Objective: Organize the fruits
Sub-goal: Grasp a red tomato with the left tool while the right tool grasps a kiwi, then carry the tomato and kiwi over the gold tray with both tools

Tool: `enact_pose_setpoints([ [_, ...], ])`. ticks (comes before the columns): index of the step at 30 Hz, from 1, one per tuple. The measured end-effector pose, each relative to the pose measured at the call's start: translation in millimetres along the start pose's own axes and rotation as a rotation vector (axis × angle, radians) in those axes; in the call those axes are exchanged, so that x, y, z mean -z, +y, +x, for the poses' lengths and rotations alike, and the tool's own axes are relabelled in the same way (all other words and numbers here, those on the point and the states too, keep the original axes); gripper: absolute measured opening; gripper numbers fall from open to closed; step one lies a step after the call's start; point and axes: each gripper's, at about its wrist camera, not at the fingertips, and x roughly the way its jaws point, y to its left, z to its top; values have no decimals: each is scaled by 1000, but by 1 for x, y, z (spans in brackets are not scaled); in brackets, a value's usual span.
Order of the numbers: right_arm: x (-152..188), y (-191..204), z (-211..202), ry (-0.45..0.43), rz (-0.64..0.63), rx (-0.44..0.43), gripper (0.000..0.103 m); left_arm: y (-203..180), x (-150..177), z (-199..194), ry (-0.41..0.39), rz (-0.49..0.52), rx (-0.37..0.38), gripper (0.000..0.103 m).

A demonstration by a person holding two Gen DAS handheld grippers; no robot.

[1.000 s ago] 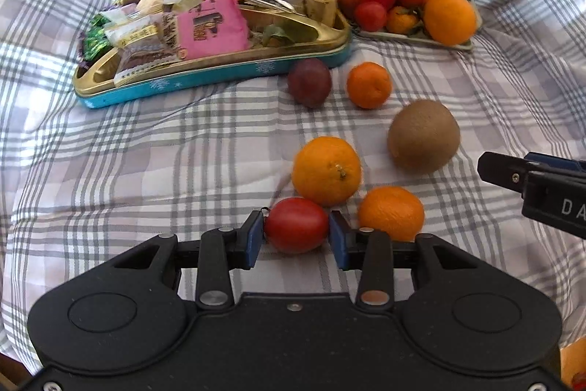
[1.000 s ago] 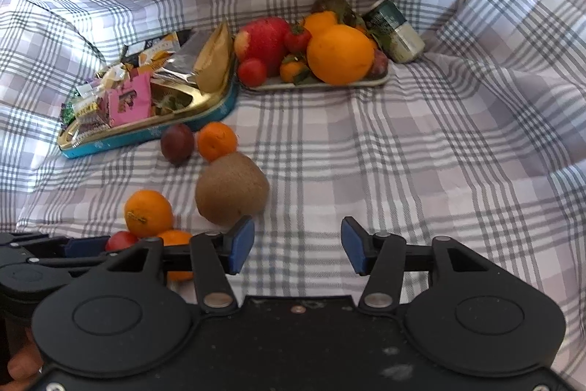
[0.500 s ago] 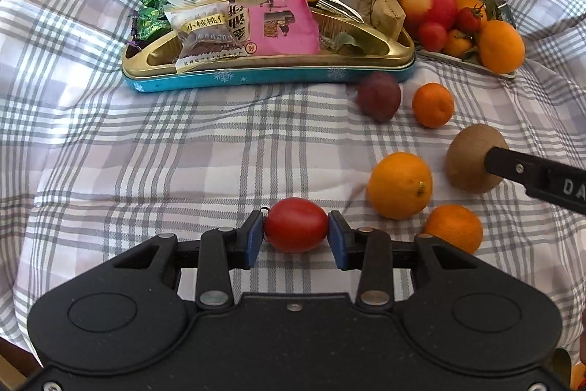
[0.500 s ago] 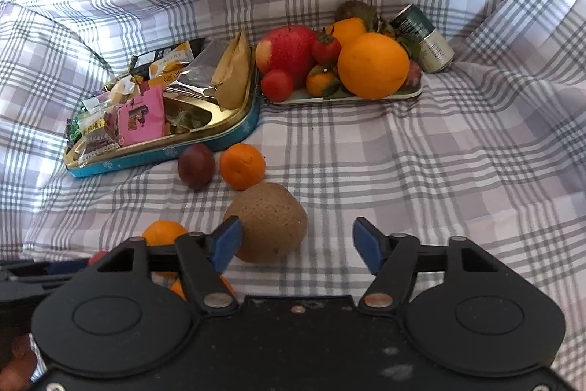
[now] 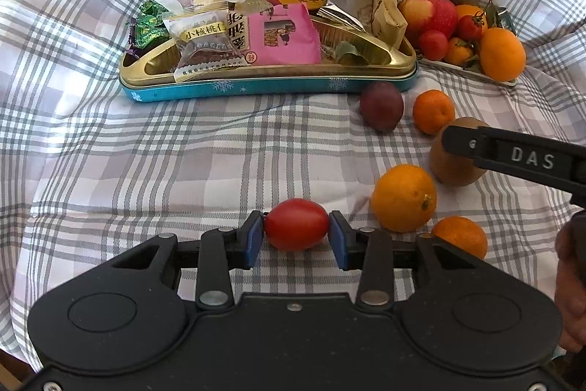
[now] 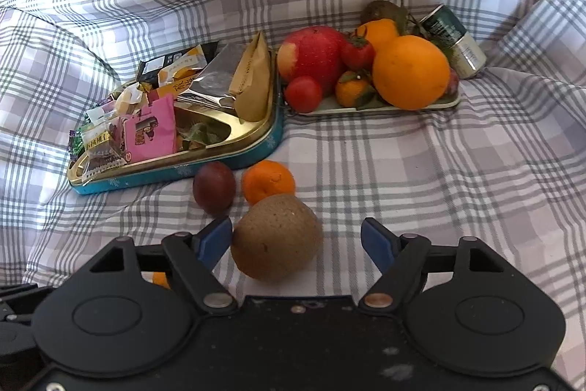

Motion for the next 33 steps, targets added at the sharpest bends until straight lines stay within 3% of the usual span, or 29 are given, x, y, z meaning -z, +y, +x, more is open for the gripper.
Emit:
enact_pose_setpoints([
  [10, 0, 11, 20, 53, -43, 6, 79, 0, -2, 4, -3, 7, -11, 49],
  [13, 3, 11, 21, 42, -68, 4, 74, -1, -2, 4, -6, 16, -16, 49],
  [16, 4, 15, 19, 34, -99, -27, 58, -2, -2, 4, -6, 22, -17, 48],
  [25, 6, 11, 10, 28, -102, -4, 58, -5, -1, -10, -42, 46, 0, 47],
  [33, 13, -10, -25, -7, -69, 29, 58, -6, 3, -35, -54, 29, 15, 47],
])
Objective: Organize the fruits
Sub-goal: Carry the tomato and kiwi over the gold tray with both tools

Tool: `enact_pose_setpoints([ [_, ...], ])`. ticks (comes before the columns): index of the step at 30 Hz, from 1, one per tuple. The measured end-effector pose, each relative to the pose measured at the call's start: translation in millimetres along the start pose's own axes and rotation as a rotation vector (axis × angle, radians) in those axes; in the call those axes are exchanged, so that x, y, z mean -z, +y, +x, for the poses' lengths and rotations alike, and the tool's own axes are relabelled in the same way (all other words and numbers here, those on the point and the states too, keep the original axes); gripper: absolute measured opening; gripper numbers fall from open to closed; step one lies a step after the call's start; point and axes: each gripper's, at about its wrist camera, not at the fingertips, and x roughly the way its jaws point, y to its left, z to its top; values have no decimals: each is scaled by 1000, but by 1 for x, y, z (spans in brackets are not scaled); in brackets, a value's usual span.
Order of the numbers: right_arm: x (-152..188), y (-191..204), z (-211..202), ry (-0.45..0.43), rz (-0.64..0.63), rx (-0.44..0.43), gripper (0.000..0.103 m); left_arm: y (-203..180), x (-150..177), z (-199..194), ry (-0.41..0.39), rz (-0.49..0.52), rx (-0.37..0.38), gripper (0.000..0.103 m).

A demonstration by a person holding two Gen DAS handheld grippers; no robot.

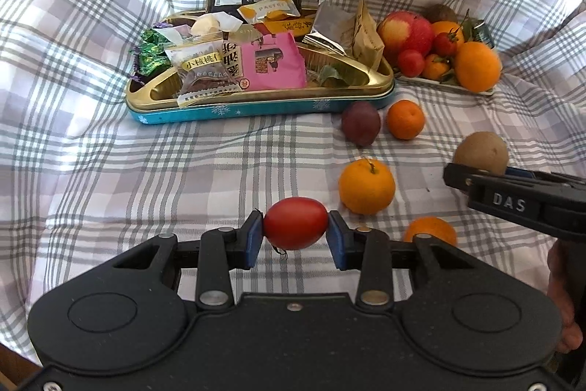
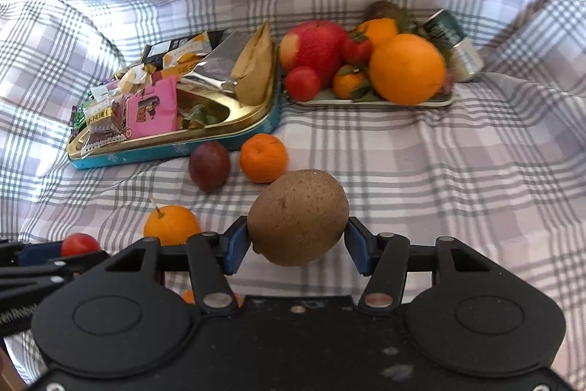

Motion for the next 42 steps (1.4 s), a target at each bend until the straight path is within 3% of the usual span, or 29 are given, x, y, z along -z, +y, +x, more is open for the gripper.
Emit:
enact_pose_setpoints([
  [11, 28, -9, -72, -61, -5, 4, 58, -3, 28, -50, 9, -6, -11, 47],
  [26, 103, -11, -165, -100, -22, -19, 58, -28, 91, -91, 78, 12, -51, 47],
  [42, 178, -6, -226, -89, -68, -40, 58, -53, 146, -123, 93, 16, -16, 47],
])
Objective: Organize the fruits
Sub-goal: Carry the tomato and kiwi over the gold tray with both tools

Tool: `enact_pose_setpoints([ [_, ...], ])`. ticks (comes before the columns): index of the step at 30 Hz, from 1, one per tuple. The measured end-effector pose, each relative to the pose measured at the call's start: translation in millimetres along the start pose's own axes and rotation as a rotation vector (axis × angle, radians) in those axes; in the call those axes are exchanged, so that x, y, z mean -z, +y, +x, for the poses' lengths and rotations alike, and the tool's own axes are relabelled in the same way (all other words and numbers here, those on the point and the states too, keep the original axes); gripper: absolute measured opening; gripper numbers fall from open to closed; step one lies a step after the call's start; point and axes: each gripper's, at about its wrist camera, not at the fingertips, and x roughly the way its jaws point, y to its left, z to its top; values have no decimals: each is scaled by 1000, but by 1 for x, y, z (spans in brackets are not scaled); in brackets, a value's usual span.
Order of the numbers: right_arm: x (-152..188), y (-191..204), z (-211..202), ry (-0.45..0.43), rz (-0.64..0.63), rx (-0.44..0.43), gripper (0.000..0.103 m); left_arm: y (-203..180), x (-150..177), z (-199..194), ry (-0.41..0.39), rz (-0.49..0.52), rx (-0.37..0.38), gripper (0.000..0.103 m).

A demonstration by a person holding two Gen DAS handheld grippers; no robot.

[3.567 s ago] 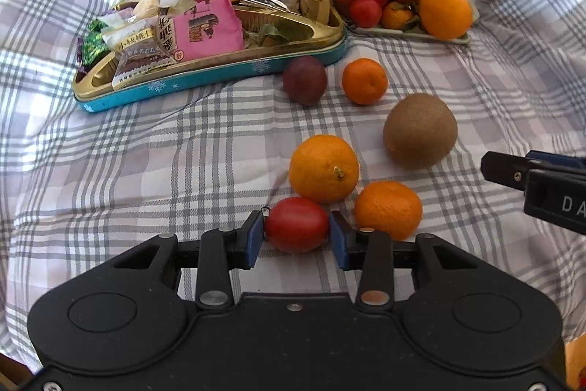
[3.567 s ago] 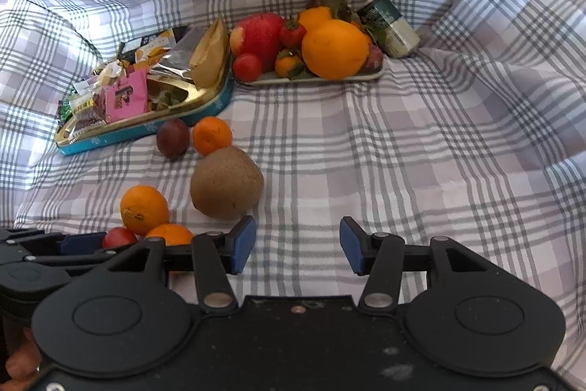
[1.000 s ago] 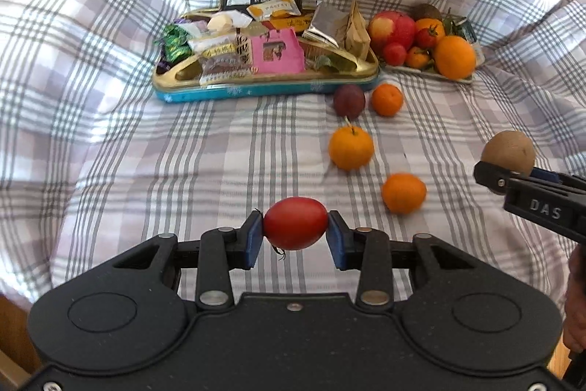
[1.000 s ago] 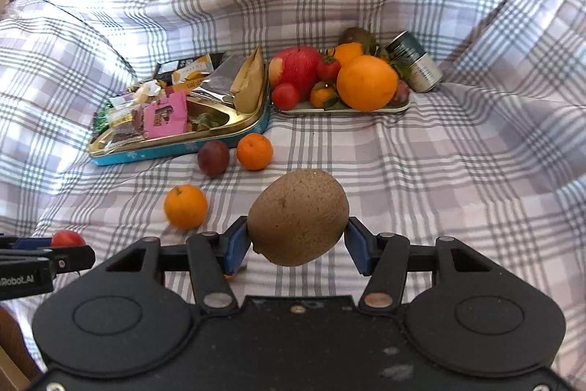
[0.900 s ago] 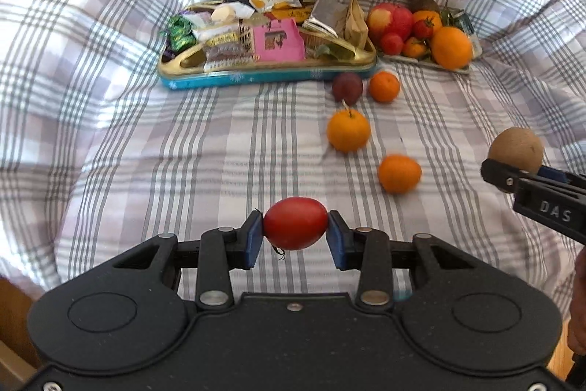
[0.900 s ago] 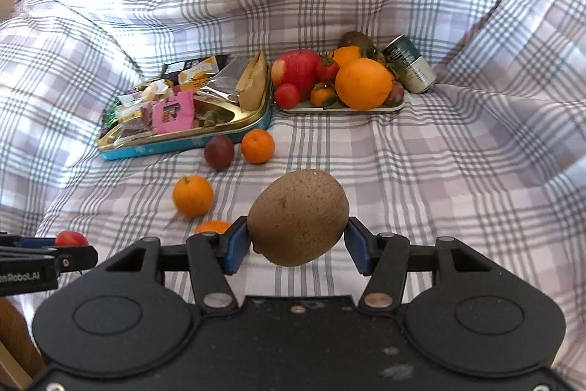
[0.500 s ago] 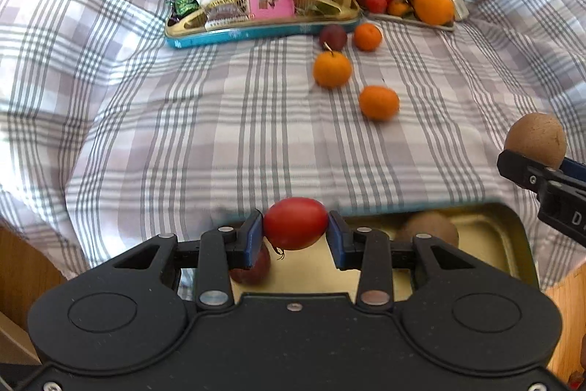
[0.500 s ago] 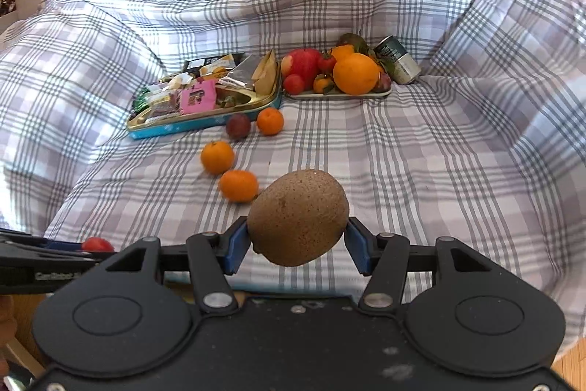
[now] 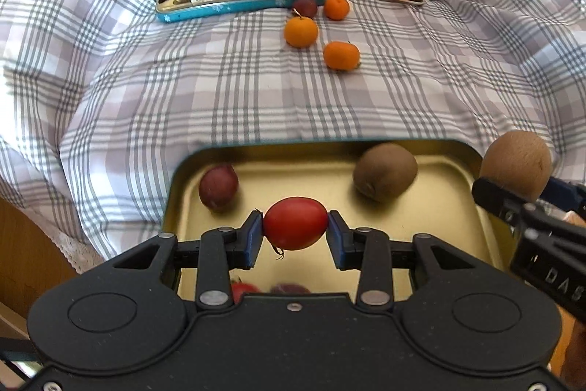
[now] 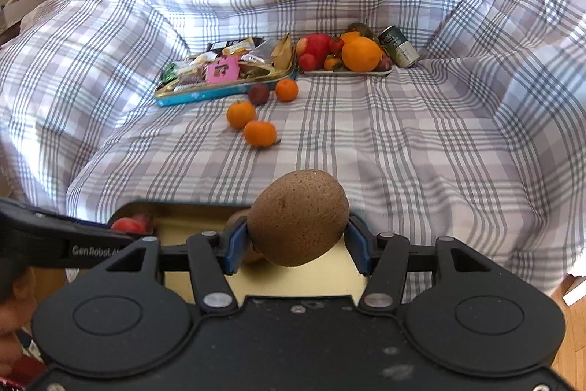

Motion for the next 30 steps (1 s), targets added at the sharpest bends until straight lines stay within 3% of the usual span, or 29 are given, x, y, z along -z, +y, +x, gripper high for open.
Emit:
enact_pose_setpoints([
  [30, 35, 14, 8, 136, -73, -44, 58, -4, 18, 13, 50, -34, 15, 48],
])
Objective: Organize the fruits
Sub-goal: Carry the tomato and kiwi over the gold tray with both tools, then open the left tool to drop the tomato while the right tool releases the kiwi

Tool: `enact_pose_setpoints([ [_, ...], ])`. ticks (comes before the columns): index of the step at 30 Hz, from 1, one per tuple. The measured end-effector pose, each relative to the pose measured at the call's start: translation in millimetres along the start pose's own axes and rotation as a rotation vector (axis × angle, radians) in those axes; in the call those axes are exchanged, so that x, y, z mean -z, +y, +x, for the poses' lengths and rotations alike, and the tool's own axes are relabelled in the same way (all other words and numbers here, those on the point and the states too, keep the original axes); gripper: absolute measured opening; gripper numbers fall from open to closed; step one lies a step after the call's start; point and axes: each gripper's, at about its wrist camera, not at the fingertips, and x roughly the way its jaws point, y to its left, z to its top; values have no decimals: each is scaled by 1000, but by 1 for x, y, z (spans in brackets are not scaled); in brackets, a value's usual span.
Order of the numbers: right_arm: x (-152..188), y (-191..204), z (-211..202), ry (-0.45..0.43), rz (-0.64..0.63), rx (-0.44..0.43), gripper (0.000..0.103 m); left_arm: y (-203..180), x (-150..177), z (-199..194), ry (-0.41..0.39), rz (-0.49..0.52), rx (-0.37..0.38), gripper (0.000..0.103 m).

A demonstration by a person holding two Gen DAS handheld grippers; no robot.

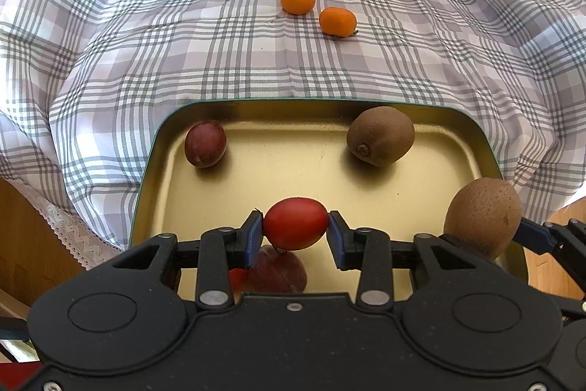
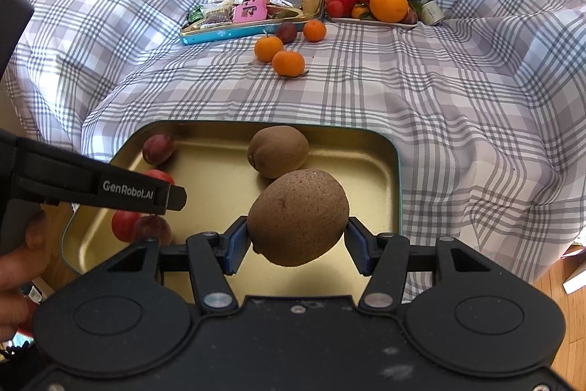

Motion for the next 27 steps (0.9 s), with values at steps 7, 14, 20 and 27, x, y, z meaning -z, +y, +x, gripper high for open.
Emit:
enact_pose_setpoints([
  [7, 2, 1, 3, 17, -12, -12, 59, 3, 0, 4, 21, -16, 4, 48],
  [14, 4, -1, 5, 30, -9, -22, 59, 1, -1, 6, 34, -13, -7, 48],
  [20, 4, -2, 4, 29, 2, -18, 59, 2, 0, 5, 37, -13, 2, 48],
  [27, 3, 0, 6, 37, 8, -21, 59, 4, -1, 4, 41, -25, 12, 48],
])
